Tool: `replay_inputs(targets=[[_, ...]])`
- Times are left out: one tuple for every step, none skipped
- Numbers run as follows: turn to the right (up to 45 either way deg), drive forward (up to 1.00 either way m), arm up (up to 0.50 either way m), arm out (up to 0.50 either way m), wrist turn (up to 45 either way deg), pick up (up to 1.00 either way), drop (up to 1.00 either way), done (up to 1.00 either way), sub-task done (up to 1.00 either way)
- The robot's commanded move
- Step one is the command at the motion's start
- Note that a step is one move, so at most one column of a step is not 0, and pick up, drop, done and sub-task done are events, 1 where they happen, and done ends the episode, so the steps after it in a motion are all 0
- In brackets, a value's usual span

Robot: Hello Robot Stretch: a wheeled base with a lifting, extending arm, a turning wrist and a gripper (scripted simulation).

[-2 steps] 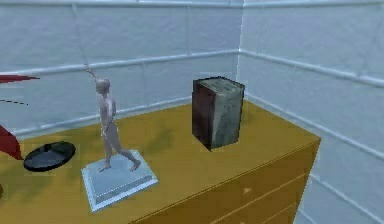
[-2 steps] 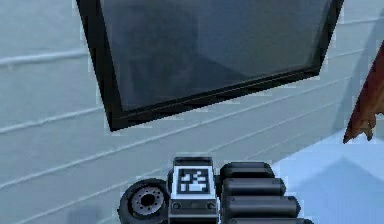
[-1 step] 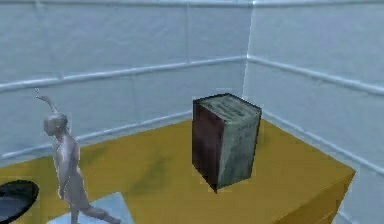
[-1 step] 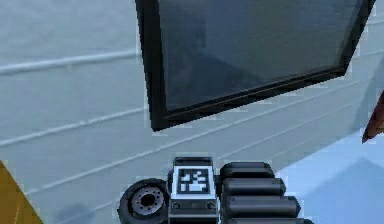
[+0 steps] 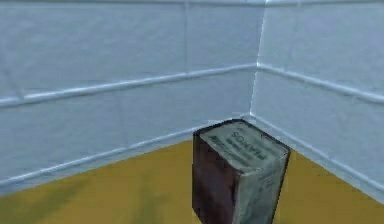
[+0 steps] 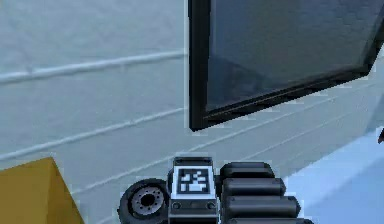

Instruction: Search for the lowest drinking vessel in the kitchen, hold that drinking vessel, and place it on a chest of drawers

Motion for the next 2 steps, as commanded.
replay_inputs(targets=[[-42.0,0.00,0.00,0.00,0.0,0.00,0.00,0.00,0.00],[0.0,0.00,0.00,0.00,39.0,0.00,0.00,0.00,0.00]])
